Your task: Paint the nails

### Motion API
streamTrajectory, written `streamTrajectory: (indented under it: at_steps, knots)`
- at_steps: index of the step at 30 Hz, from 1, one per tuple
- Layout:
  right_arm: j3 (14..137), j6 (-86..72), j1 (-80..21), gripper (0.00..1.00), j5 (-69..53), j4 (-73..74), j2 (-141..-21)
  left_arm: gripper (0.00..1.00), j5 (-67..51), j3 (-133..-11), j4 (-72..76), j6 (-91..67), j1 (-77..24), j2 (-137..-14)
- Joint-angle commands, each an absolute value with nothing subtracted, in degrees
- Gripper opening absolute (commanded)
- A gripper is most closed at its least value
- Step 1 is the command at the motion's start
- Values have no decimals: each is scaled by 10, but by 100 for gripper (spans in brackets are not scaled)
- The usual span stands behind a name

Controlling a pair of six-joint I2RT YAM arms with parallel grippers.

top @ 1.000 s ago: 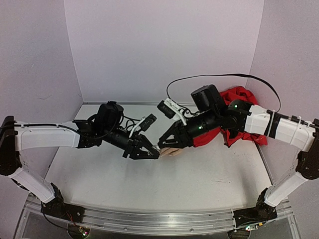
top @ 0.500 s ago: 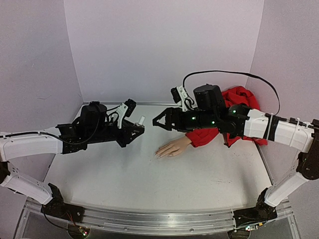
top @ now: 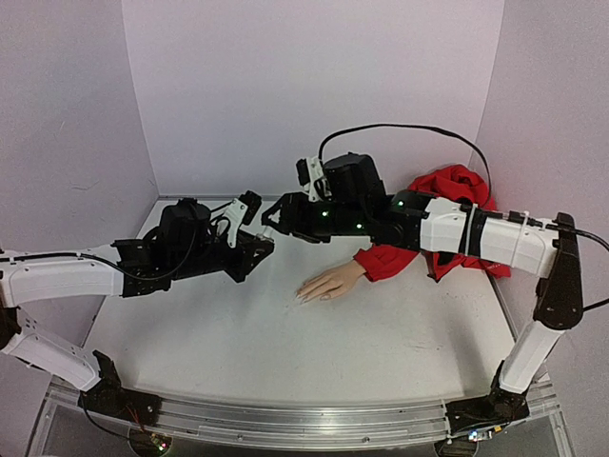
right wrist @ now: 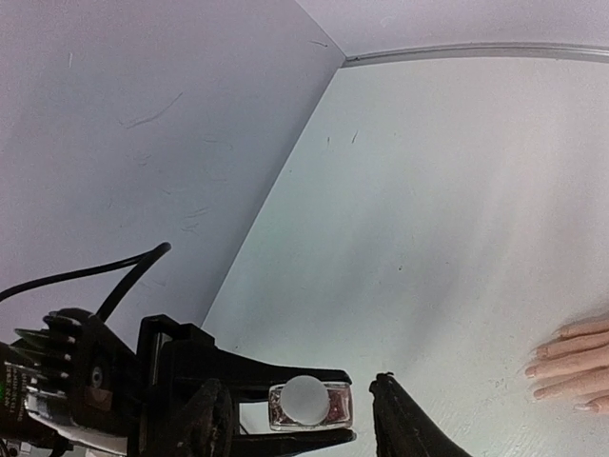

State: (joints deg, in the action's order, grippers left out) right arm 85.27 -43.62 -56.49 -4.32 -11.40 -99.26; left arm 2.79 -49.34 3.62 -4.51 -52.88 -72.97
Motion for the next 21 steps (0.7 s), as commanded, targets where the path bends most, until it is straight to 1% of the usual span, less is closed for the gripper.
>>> streamTrajectory:
  at_steps: [1,7,10,14,17,20,21]
  knots:
    - [892,-438,-575,47,-34,-120,-1008,0,50,-523,71,-47,-533,-730]
    - [889,-437,-578,33,-40,-122,-1019,0,50,-520,71,-49,-533,-723]
    - [886,-438,-577,32,-45,-127,-1023,0,50,-519,70,-51,-533,-720]
    - [881,-430,-578,21,-49,-132,-1023,0,39,-520,70,-55,-533,-718]
    - [873,-415,-577,11,-63,-144,-1018,0,16,-519,70,-64,-533,-713]
    - [860,-384,-576,2,-83,-151,-1005,0,-36,-516,70,-71,-533,-705]
    - [853,-372,-573,0,-111,-156,-1002,0,-65,-513,70,-74,-532,-697]
